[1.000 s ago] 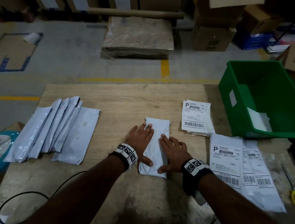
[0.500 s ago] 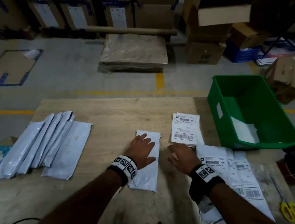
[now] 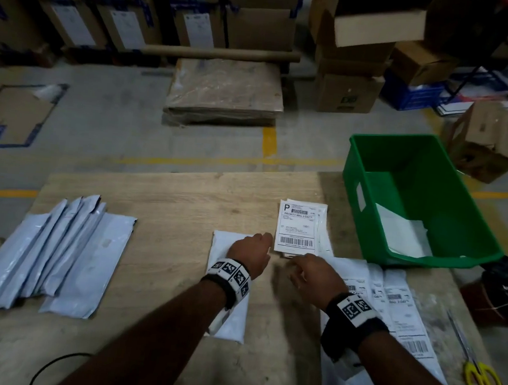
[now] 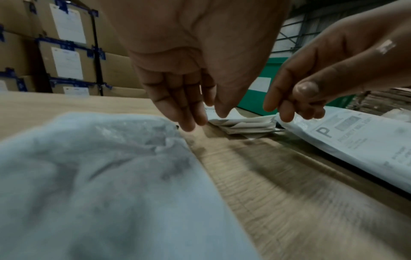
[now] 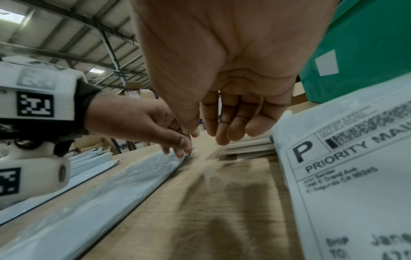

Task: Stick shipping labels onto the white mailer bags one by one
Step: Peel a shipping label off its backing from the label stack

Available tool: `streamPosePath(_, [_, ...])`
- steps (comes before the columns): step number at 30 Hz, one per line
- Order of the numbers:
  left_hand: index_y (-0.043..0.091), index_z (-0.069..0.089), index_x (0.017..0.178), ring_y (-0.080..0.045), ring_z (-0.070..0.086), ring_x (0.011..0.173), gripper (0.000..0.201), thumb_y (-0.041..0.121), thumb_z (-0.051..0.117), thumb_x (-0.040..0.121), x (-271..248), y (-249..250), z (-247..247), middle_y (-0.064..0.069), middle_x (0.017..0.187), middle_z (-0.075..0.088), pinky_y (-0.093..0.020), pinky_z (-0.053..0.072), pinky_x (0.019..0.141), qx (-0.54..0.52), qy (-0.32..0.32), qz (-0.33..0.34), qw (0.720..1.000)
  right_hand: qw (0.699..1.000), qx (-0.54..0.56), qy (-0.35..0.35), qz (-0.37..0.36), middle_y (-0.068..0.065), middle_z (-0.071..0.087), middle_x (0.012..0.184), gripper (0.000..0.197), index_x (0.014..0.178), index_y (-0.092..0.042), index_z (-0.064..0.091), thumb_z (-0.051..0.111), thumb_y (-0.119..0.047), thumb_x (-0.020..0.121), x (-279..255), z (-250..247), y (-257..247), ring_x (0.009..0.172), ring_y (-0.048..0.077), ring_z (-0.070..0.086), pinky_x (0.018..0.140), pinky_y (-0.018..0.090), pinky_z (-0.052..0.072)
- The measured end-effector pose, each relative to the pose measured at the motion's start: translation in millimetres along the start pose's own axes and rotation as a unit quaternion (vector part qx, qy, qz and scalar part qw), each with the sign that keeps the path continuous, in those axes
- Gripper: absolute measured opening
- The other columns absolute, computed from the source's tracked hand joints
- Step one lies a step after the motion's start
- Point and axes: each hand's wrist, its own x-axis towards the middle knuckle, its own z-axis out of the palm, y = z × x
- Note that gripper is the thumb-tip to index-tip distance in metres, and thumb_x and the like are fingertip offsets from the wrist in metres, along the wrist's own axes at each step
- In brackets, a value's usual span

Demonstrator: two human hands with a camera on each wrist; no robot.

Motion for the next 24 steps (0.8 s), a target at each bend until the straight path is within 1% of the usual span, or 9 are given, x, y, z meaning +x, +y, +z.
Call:
streamPosePath(3, [0.015,0.041,0.123,-0.030,0.060,0.106,0.032,0.026,0.051,0.095,10,1,7,-0.008,0.121,0.059,-0.041,0.049,0.086,-0.028,-0.014,-0.035,0.999,1.000,0.000,-0.004,0.001,0.006,0.065,0.103,0.026,0.109,-0.018,0.064,0.055,-0.028,0.087,2,-1,1,0.095,0.026,0.060,0.082,0.039,0.050])
streamPosePath(7, [0.015,0.042,0.122,-0.031,0.061,0.101,0.031,0.021,0.051,0.093,20,5,13,-0.010,0.118,0.060,-0.041,0.050,0.082,-0.016,-0.021,-0.037,0.999,1.000,0.001,-0.003,0.012,0.006,0.065,0.103,0.025,0.106,-0.018,0.063,0.053,-0.030,0.087,3,-2,6,0.096,0.026,0.059,0.083,0.041,0.050])
streamPosePath(10, [0.015,0.042,0.119,-0.031,0.060,0.099,0.029,0.021,0.052,0.092,26,7,17,-0.010,0.115,0.058,-0.040,0.049,0.077,0.013,-0.013,-0.023,1.000,1.000,-0.006,-0.011,0.017,0.006,0.065,0.104,0.025,0.105,-0.018,0.063,0.053,-0.031,0.086,1,0,9,0.097,0.026,0.060,0.083,0.040,0.050])
streamPosePath(13, [0.014,0.042,0.122,-0.032,0.058,0.100,0.027,0.018,0.046,0.095,31,7,19,-0.011,0.115,0.054,-0.042,0.048,0.075,0.057,0.007,-0.009,0.998,0.999,-0.016,-0.023,0.025,0.004,0.064,0.108,0.028,0.109,-0.021,0.061,0.052,-0.033,0.087,0,0,12,0.101,0.025,0.059,0.087,0.039,0.049])
streamPosePath(16, [0.013,0.042,0.122,-0.032,0.057,0.099,0.025,0.016,0.042,0.097,33,6,19,-0.012,0.115,0.052,-0.042,0.047,0.073,0.085,0.012,-0.003,0.996,0.999,-0.023,-0.021,0.020,0.003,0.063,0.110,0.029,0.110,-0.023,0.059,0.050,-0.037,0.086,-1,1,13,0.103,0.024,0.058,0.088,0.039,0.049])
streamPosePath(21, [0.015,0.042,0.122,-0.032,0.056,0.098,0.025,0.017,0.043,0.097,34,7,15,-0.011,0.114,0.052,-0.041,0.045,0.071,0.085,0.022,0.009,0.996,0.999,-0.030,-0.023,0.026,0.004,0.061,0.113,0.029,0.112,-0.023,0.058,0.052,-0.037,0.087,-4,0,16,0.105,0.025,0.057,0.088,0.038,0.049])
streamPosePath(24, [0.019,0.041,0.127,-0.031,0.056,0.098,0.030,0.018,0.044,0.097,32,8,15,-0.010,0.116,0.051,-0.041,0.046,0.074,0.068,0.021,0.033,0.997,0.999,-0.031,-0.023,0.023,0.004,0.061,0.112,0.028,0.111,-0.022,0.059,0.051,-0.035,0.088,-8,-2,18,0.103,0.025,0.058,0.086,0.038,0.049])
